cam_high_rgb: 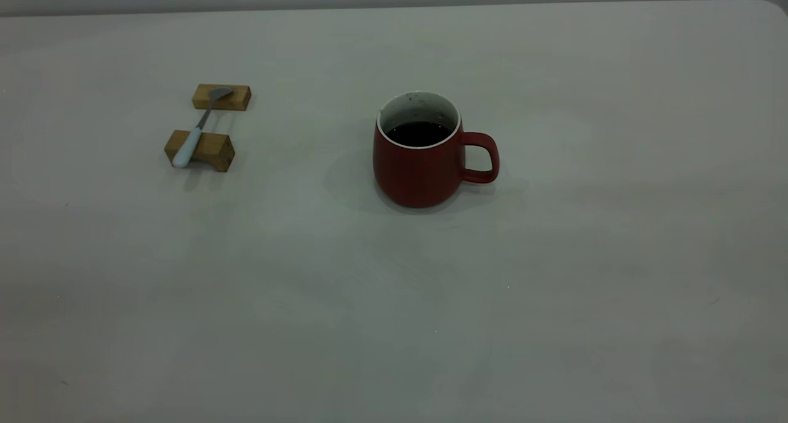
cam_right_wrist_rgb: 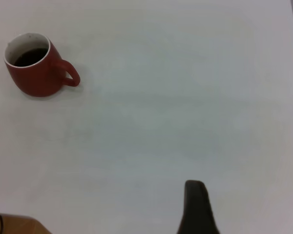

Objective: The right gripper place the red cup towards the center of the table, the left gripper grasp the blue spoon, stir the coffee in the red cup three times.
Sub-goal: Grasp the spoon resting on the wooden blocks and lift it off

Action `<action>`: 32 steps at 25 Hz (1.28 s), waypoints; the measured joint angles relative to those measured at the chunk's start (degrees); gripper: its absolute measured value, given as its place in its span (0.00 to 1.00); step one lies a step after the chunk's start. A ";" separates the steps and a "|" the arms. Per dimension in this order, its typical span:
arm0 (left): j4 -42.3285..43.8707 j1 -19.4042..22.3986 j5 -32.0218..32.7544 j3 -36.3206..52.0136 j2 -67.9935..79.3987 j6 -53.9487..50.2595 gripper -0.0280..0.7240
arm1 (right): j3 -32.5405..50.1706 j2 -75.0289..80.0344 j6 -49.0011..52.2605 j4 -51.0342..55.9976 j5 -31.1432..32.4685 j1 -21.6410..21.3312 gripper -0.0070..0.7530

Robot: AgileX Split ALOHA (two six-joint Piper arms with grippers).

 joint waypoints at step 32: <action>2.28 -1.49 -37.19 -21.94 89.95 -8.69 0.90 | 0.00 -0.08 0.00 0.00 0.00 0.00 0.77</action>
